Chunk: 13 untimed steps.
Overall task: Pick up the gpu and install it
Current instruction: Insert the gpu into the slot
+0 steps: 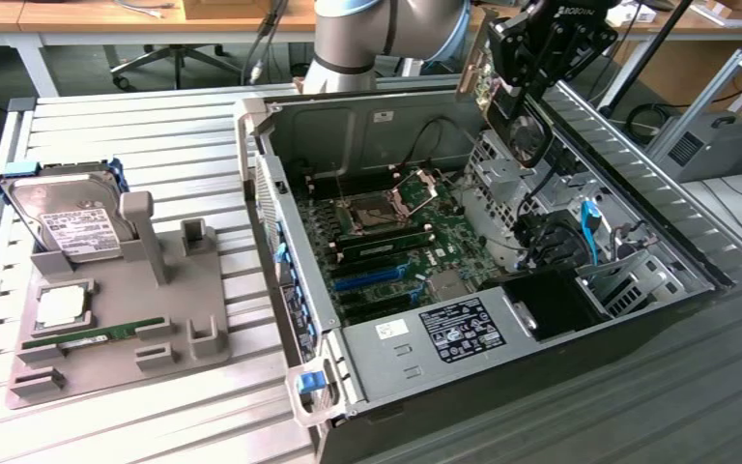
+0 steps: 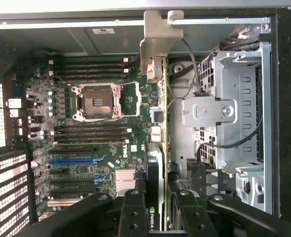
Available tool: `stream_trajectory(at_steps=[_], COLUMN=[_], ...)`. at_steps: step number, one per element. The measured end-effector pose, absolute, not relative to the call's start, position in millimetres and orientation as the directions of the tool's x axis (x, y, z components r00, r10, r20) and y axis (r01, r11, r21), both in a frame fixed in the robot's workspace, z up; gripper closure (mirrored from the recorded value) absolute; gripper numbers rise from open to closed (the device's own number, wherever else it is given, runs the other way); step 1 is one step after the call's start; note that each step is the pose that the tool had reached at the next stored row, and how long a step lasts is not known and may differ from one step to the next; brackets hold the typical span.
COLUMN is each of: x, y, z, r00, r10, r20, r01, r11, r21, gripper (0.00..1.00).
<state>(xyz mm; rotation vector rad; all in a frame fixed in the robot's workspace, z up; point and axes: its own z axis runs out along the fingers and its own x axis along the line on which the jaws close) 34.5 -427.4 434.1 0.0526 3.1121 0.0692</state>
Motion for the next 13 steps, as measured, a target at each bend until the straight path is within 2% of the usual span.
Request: stream_trajectory(at_steps=[13], x=[34.5], y=[-427.4], z=[434.1], r00=[-0.999], r10=[0.029], r20=[-0.027], r01=[0.027], r11=[0.999], r21=[0.045], gripper=[0.73])
